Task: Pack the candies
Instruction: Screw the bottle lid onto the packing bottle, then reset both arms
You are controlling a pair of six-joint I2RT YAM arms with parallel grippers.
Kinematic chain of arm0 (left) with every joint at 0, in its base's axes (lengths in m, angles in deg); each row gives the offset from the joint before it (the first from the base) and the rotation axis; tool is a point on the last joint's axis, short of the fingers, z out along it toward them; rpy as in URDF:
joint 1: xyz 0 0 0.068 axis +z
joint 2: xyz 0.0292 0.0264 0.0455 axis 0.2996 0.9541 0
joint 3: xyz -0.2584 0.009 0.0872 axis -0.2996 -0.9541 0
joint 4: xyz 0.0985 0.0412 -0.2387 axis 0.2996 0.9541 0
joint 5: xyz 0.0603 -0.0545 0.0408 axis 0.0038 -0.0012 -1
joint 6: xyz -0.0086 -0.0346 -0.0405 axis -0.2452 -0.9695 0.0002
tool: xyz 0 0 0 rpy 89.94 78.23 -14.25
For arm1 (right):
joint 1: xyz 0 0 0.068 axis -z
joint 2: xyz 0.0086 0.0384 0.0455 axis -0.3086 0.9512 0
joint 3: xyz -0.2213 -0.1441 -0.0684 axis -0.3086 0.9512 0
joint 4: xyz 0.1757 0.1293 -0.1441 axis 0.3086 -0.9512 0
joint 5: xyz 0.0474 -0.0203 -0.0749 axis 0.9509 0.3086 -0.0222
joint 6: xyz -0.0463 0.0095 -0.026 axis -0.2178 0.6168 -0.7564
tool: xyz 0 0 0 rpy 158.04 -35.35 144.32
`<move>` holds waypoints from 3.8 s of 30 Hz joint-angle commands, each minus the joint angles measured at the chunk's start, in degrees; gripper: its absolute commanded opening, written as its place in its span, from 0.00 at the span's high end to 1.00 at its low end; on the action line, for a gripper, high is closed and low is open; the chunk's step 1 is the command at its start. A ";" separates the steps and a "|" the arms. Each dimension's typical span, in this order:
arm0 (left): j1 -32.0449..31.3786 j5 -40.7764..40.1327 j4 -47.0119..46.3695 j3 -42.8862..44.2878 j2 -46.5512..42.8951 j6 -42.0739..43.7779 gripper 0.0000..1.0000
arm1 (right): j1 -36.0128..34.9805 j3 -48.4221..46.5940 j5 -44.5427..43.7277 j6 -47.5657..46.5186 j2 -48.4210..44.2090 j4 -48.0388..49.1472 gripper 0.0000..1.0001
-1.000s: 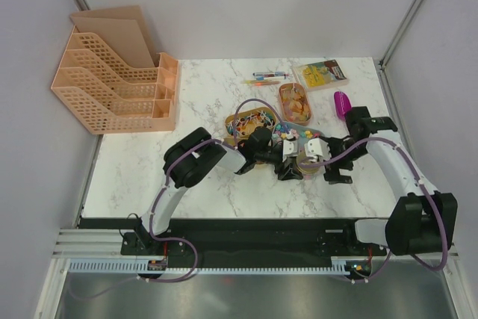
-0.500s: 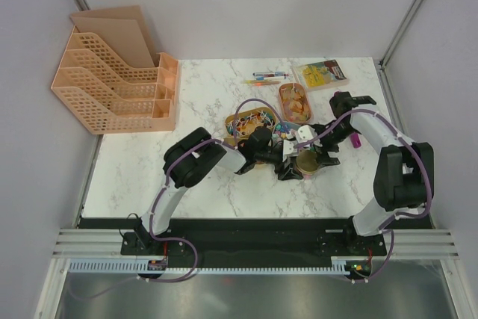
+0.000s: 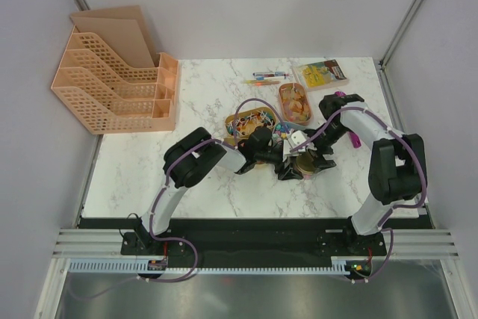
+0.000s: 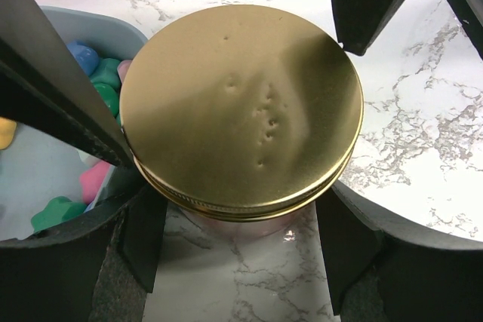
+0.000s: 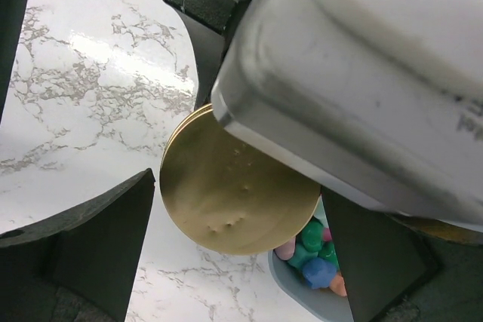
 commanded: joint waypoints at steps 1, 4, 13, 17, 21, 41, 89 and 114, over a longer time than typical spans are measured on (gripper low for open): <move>1.42 -13.77 35.80 -5.59 11.47 -6.63 0.98 | -0.22 -0.21 1.38 -1.38 0.92 -2.52 0.02; 1.42 -13.59 35.88 -5.50 11.56 -6.55 0.98 | -0.57 0.05 0.86 -0.85 1.01 -1.91 0.02; 1.42 -13.59 36.24 -5.33 11.65 -6.55 0.98 | -0.66 2.86 -0.64 3.63 0.13 3.72 0.10; 1.42 -13.59 36.24 -5.33 11.82 -6.46 0.98 | -0.66 4.27 -1.69 6.17 0.04 4.51 0.30; 1.42 -14.03 36.32 -5.24 11.83 -6.55 0.98 | -0.74 6.11 -2.40 8.99 -0.74 4.69 0.47; 1.42 -15.44 36.06 -5.42 11.21 -6.02 0.98 | -3.64 19.65 -2.05 47.39 -7.16 17.16 0.59; 1.42 -9.82 37.90 -16.75 -11.72 -2.42 0.00 | -6.37 27.13 -7.06 53.64 -18.41 28.86 0.02; 7.31 -10.08 57.24 10.12 -32.56 4.61 0.00 | 2.24 3.85 -21.99 85.06 -21.67 37.64 0.02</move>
